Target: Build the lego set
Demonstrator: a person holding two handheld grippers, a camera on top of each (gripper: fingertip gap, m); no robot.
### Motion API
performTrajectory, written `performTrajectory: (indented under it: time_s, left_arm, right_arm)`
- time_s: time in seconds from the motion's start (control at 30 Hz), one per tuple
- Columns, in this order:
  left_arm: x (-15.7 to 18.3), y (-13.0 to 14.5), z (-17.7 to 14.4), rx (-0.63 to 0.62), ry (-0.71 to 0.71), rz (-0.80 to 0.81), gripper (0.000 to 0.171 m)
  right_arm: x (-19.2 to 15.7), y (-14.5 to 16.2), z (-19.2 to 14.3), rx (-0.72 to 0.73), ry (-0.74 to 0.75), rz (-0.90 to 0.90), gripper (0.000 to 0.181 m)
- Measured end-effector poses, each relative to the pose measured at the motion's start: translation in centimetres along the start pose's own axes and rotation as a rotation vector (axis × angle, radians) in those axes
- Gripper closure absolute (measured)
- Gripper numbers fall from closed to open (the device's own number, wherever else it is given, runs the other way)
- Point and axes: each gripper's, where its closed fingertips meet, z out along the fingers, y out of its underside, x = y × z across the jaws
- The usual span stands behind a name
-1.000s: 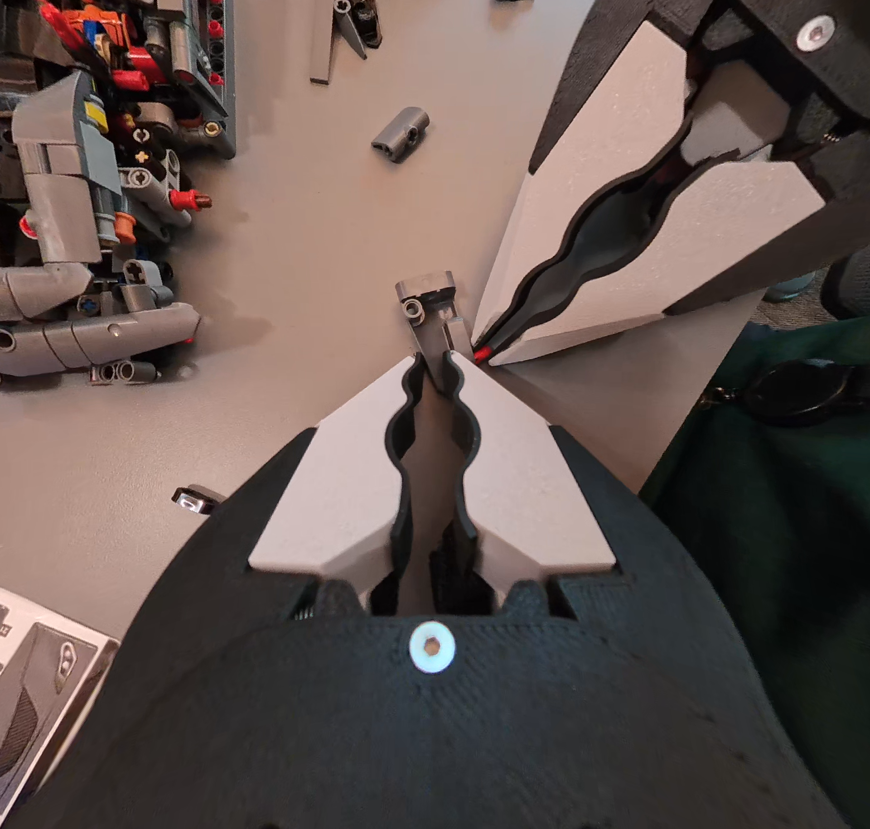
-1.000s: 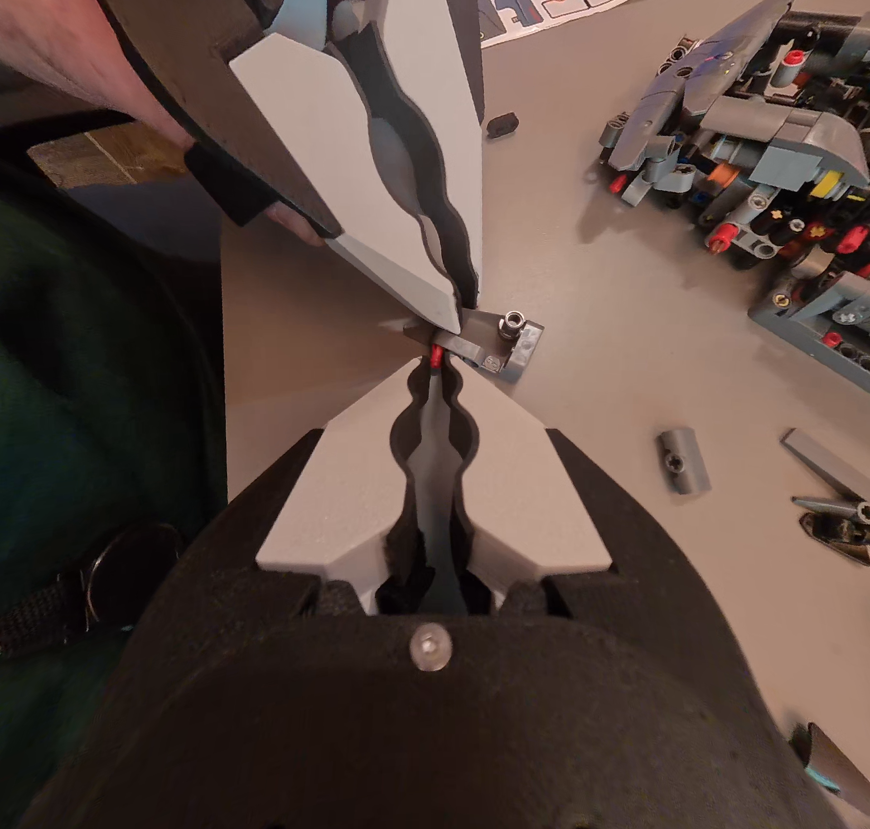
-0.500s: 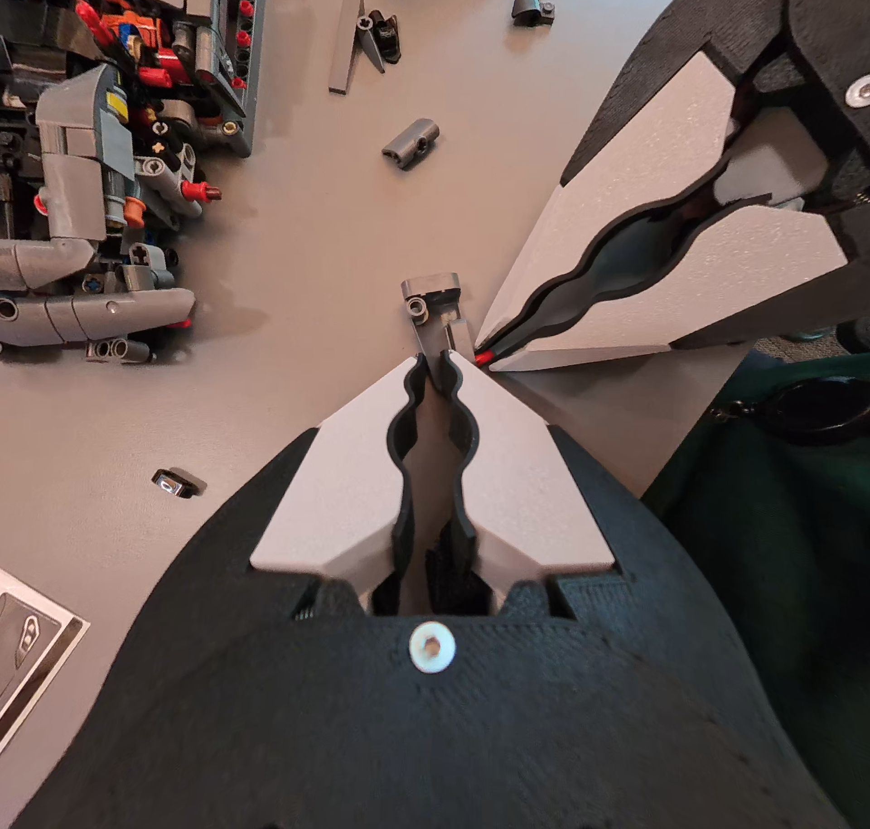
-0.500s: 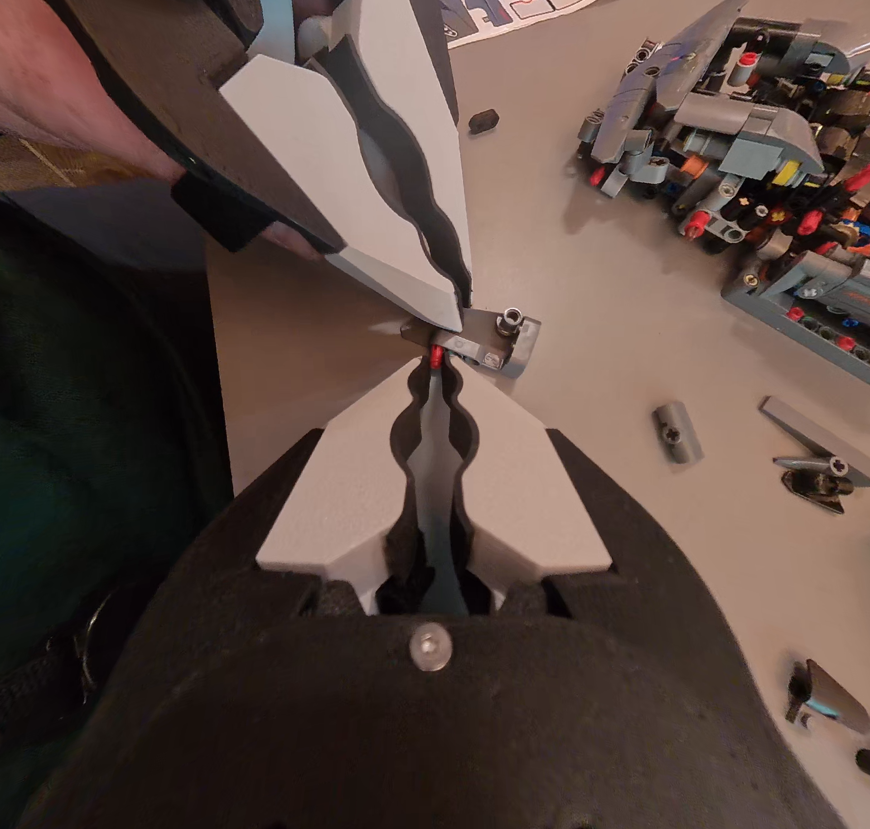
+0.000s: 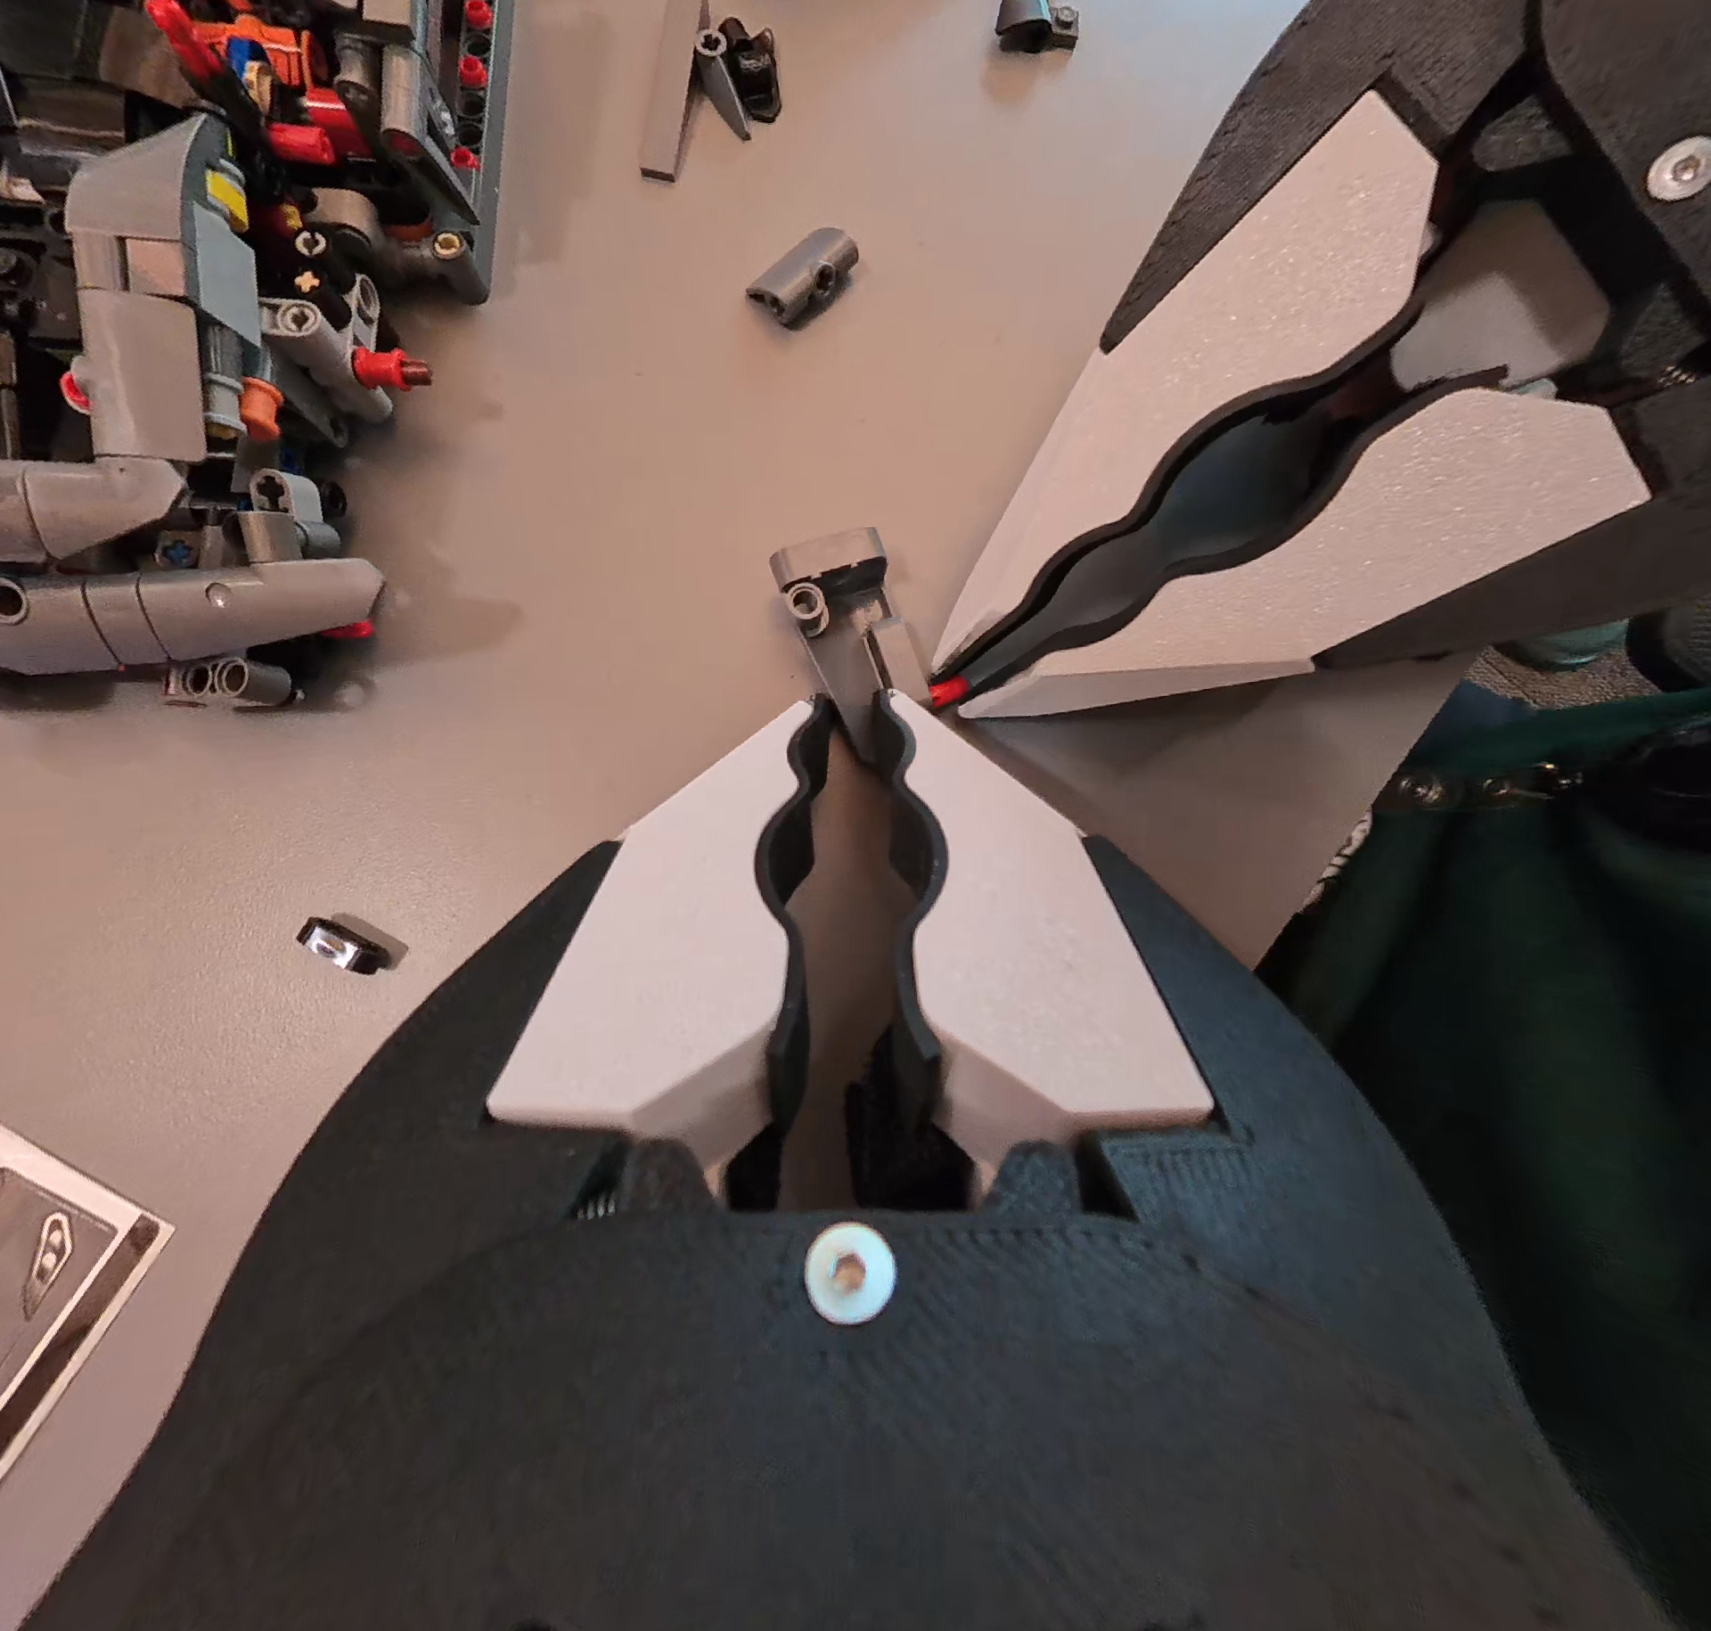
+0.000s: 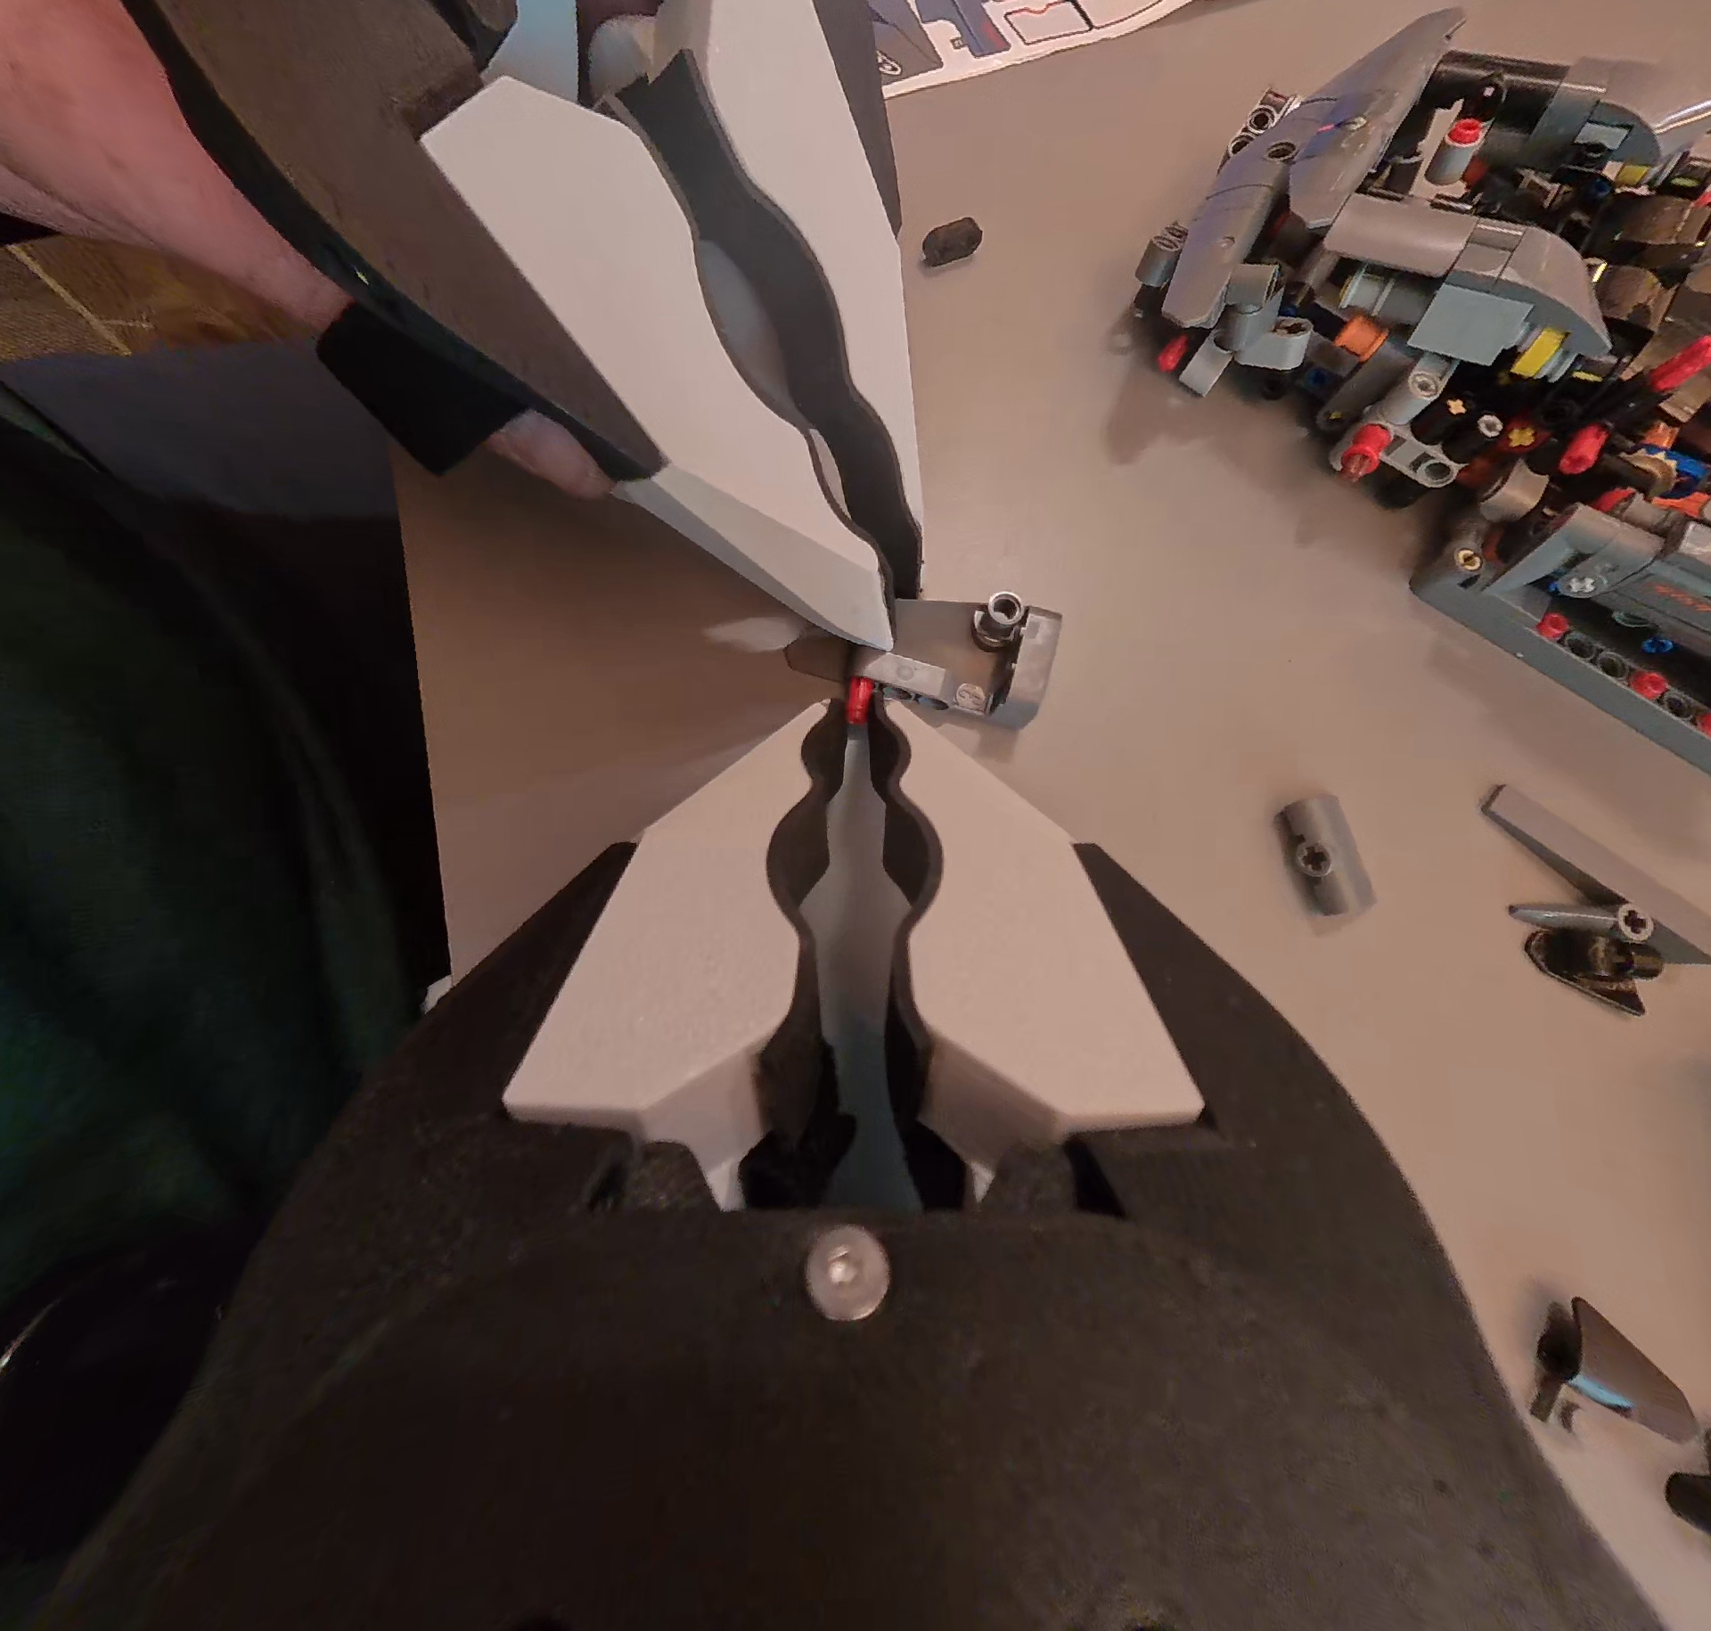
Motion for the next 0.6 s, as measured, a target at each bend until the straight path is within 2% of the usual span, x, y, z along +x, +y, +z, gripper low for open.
performTrajectory:
  time_s: [0.6]
  left_arm:
    - [0.11,0.17,-0.14,0.038,-0.056,0.006,0.166]
  right_arm:
    - [0.15,0.06,-0.07,0.001,0.023,-0.013,0.179]
